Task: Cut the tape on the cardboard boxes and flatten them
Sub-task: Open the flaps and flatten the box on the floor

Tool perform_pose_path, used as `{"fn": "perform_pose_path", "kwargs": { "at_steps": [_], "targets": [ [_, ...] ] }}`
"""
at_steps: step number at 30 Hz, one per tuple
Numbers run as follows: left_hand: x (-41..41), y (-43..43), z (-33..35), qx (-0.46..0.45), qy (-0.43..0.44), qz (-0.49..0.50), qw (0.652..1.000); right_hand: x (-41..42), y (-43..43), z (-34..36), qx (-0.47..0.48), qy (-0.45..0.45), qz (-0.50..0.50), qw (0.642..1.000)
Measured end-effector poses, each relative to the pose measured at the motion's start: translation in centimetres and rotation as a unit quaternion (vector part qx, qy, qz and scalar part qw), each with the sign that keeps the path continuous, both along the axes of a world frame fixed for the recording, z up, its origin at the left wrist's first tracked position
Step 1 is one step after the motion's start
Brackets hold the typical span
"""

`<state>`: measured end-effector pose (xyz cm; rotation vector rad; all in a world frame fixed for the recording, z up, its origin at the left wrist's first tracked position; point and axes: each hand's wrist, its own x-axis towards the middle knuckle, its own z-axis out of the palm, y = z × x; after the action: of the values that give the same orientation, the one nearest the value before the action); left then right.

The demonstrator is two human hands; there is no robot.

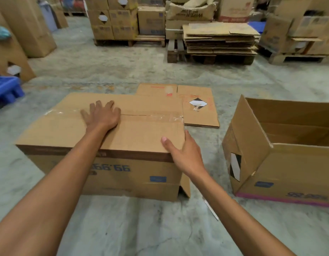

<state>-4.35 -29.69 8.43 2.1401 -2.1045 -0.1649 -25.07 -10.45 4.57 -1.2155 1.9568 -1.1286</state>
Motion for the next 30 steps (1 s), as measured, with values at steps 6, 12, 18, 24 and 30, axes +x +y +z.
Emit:
{"fn": "perform_pose_path", "kwargs": {
  "at_steps": [6, 12, 18, 24, 30],
  "targets": [
    [10.8, 0.6, 1.2, 0.022, 0.058, 0.312, 0.948, -5.7, -5.4, 3.0, 0.044, 0.075, 0.008, 0.996],
    [8.5, 4.6, -0.1, -0.101, 0.245, 0.272, 0.925, -6.6, -10.2, 4.4, 0.050, -0.009, -0.063, 0.997],
    [11.2, 6.6, 1.5, -0.048, 0.752, 0.118, 0.647, -11.7, -9.6, 6.2, -0.138, -0.522, 0.055, 0.840],
    [14.9, 8.1, 3.9, 0.281, 0.368, -0.046, 0.885, -16.1, -8.5, 6.2, 0.051, -0.211, 0.349, 0.911],
    [7.2, 6.2, 7.4, 0.359, -0.106, -0.009, 0.927, -11.9, -9.5, 7.3, 0.240, 0.249, 0.397, 0.850]
  ]
}}
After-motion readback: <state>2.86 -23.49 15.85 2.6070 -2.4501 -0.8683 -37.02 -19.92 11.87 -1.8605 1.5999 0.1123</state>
